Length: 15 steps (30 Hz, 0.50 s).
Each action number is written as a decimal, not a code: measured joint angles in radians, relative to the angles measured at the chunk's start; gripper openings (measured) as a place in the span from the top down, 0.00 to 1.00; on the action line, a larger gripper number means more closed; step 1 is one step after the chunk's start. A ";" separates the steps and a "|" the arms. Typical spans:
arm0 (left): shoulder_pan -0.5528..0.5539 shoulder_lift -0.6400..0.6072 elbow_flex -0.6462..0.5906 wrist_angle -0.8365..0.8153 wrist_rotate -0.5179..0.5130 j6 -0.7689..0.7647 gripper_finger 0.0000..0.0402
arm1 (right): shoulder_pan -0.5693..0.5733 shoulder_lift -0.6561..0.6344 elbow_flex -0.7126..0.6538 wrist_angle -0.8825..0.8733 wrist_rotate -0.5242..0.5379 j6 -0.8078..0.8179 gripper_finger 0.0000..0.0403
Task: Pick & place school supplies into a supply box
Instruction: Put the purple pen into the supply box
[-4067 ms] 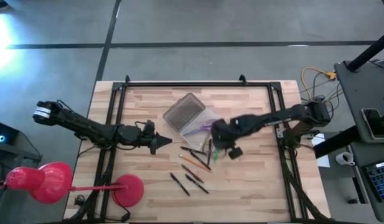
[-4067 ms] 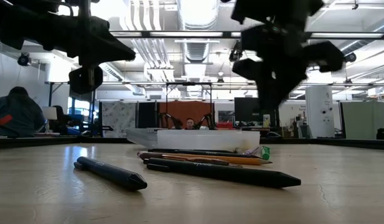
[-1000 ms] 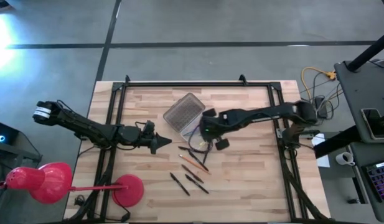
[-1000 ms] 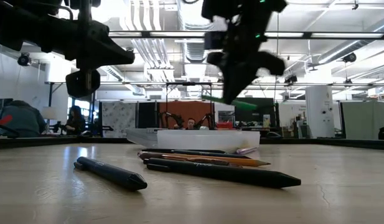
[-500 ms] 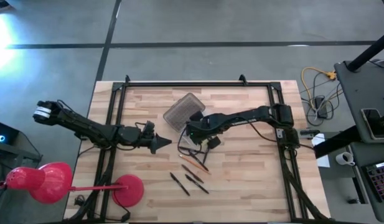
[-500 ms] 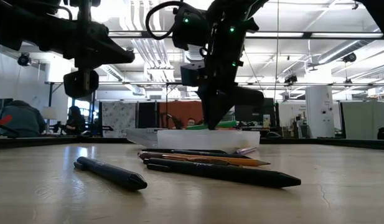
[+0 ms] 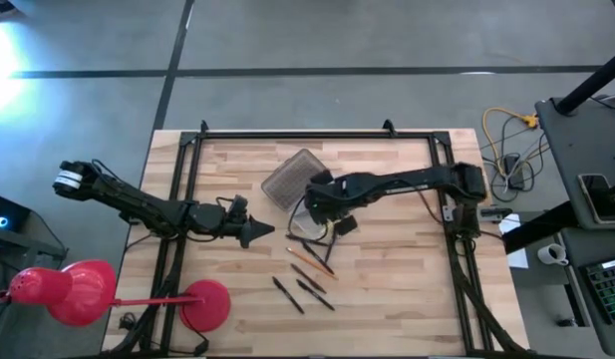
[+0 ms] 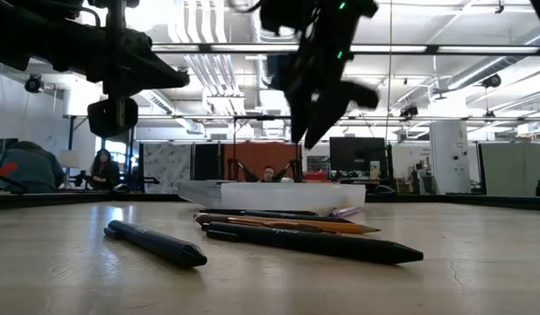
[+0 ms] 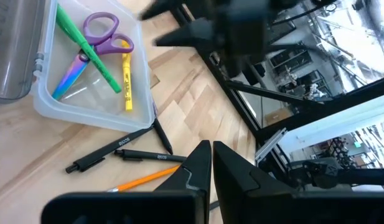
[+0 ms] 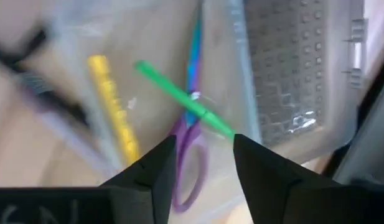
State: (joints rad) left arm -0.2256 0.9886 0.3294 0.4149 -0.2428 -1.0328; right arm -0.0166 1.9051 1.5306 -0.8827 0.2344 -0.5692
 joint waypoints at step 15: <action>0.000 0.002 -0.030 0.000 0.000 0.001 1.00 | 0.074 -0.097 -0.248 -0.047 -0.169 0.083 0.65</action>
State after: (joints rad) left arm -0.2253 0.9901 0.2995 0.4149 -0.2431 -1.0313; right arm 0.0571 1.8076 1.2823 -0.9298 0.0658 -0.4866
